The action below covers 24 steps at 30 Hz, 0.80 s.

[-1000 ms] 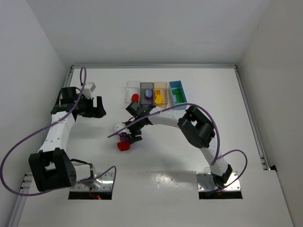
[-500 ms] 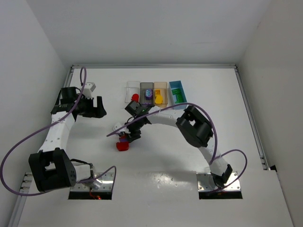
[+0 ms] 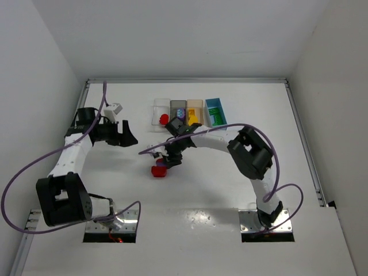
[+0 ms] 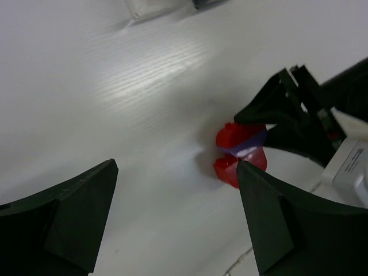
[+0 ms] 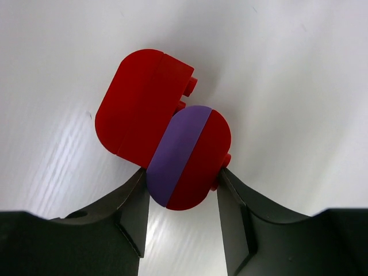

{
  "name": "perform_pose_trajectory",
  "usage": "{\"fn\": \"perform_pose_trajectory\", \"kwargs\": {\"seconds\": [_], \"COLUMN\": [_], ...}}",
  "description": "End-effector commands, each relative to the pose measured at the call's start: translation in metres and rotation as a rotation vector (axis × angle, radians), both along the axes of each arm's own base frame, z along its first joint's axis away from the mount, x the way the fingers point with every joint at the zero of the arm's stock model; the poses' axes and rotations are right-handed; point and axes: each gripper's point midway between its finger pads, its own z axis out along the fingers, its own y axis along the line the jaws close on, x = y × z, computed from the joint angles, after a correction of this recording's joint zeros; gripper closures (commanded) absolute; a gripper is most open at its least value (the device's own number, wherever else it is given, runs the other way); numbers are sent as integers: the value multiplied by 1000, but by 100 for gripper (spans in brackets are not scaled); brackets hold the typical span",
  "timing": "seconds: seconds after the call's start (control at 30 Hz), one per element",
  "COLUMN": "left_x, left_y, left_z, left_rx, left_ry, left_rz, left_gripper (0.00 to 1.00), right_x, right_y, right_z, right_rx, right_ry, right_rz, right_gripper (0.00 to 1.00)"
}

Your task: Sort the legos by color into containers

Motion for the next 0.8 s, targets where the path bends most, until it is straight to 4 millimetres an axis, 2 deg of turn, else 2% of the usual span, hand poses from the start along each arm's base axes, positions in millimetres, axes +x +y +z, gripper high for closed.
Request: {"fn": "perform_pose_trajectory", "kwargs": {"seconds": [0.0,0.03,0.1,0.13,0.17,0.2,0.3,0.5,0.67,0.77], "left_x": [-10,-14,-16,-19,-26,-26,-28,-30,-32,-33], "left_y": [-21,-28,-33,-42,-47,-55,-71,-99,-111,-114], "left_z": [4,3,-3,-2,-14,-12,-17,-13,-17,-17], "left_rx": [-134,-180,-238,-290,-324,-346,-346,-379,-401,-407], "left_ry": [33,55,117,135,197,205,238,262,303,306], "left_rz": [-133,-165,-196,-234,-261,-295,-356,-468,-528,-549], "left_gripper": [9,9,9,9,9,9,9,9,10,15], "right_x": [22,25,32,36,41,42,53,61,67,70], "right_y": [-1,-10,-13,-17,-21,-22,-21,-13,-9,-6], "right_z": [56,54,69,71,74,81,97,107,115,116], "right_rx": [114,103,129,129,129,136,170,200,225,234], "right_ry": [-79,-85,-114,-120,-124,-133,-156,-182,-203,-202], "right_rz": [-97,-125,-167,-190,-214,-227,-279,-314,-326,-332], "right_gripper": [94,94,94,94,94,94,94,96,96,96]}}
